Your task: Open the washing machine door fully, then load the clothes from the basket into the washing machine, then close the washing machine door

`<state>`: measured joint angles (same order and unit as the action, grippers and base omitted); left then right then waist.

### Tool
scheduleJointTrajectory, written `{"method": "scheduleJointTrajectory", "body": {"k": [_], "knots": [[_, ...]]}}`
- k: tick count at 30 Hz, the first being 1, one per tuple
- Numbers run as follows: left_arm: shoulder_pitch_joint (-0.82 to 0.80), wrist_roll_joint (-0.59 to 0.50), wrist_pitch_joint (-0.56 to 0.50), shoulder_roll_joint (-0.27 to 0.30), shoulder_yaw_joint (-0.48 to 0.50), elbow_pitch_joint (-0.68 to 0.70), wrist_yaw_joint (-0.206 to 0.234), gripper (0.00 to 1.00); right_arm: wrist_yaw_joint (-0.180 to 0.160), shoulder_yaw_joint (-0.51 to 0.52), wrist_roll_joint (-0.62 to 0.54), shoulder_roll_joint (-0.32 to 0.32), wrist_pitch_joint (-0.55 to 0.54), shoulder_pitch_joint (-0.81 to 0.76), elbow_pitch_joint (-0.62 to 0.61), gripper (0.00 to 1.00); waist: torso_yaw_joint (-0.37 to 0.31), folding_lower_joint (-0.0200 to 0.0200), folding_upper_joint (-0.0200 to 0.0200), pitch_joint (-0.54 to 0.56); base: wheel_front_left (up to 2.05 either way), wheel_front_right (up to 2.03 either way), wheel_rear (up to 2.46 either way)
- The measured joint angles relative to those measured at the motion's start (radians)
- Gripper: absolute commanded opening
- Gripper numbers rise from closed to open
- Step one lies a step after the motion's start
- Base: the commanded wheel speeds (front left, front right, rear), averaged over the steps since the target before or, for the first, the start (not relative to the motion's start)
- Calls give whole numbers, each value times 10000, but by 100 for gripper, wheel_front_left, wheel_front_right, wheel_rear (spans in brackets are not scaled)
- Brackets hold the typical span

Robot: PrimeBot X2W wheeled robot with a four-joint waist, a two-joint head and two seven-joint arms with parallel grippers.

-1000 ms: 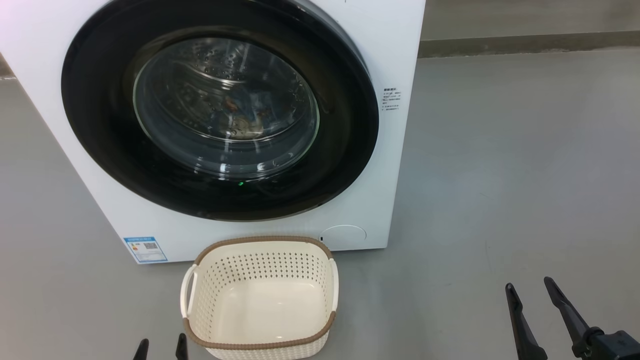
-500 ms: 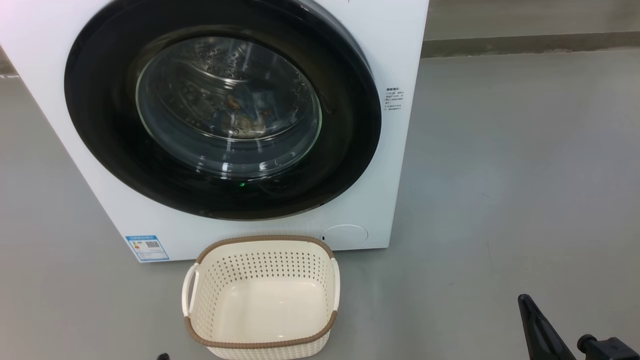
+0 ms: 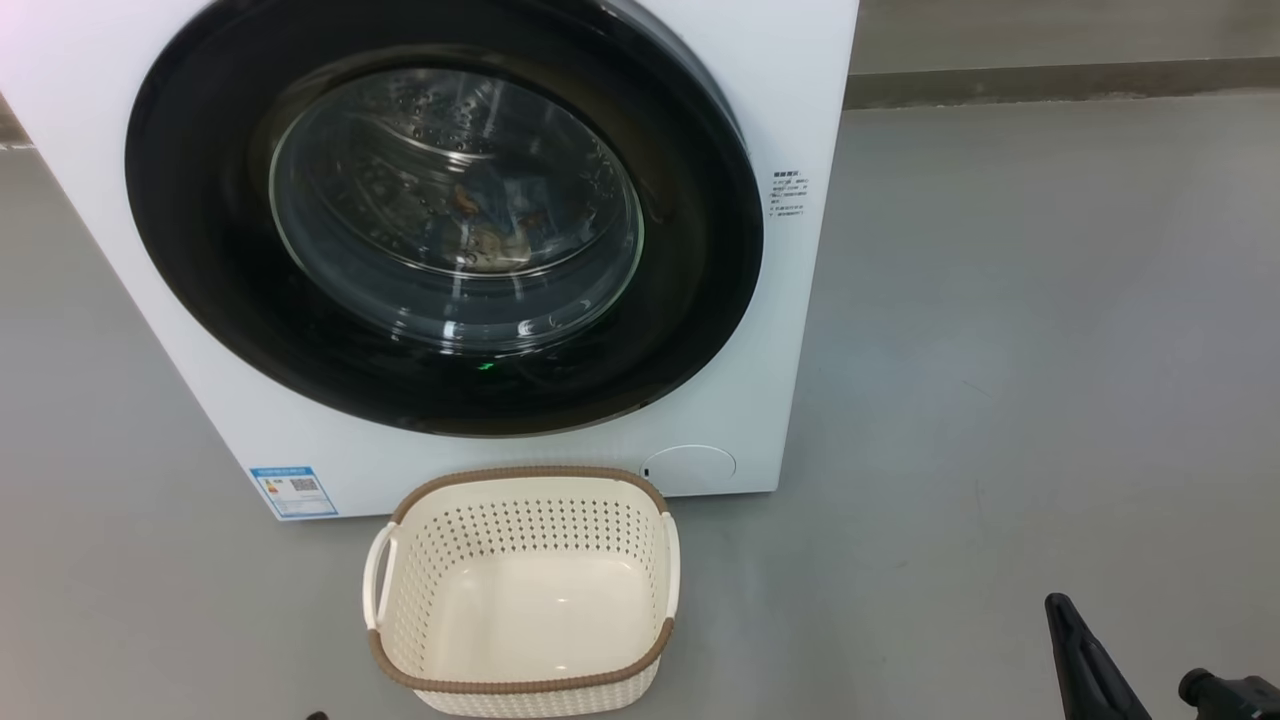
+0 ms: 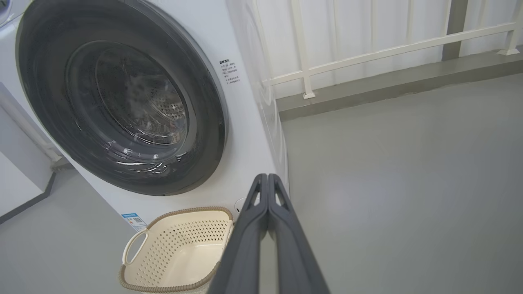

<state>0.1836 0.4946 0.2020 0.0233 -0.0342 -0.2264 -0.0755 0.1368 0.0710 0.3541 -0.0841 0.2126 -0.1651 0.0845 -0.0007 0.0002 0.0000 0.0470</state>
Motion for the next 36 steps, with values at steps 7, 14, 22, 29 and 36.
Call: {"method": "scheduleJointTrajectory", "body": {"k": [7, 14, 22, 29, 36], "knots": [[-129, 740, -188, 2, 77, -23, -12, 0, 0, 4, 851, 0, -188, 87, 117, 0, 0, 0, 0, -33, 0, 0, 0], [-248, 1471, -403, 4, 130, -36, -73, 0, 0, 6, 1607, 4, -366, 258, 244, 0, 1, 0, 0, -65, 0, 0, 0], [-483, 2268, -627, 4, 207, -69, -86, 0, 0, 15, 2612, 12, -583, 448, 359, 0, 1, 0, 0, -103, 0, 0, 0], [-627, 2959, -813, 6, 288, -107, -100, 0, 0, 27, 3404, 25, -792, 490, 476, 0, 2, 0, 0, -135, 0, 0, 0], [-723, 3645, -993, 8, 374, -128, -173, 0, 0, 54, 4188, 48, -980, 691, 593, 0, 2, -1, 0, -167, 0, 0, 0]]}}
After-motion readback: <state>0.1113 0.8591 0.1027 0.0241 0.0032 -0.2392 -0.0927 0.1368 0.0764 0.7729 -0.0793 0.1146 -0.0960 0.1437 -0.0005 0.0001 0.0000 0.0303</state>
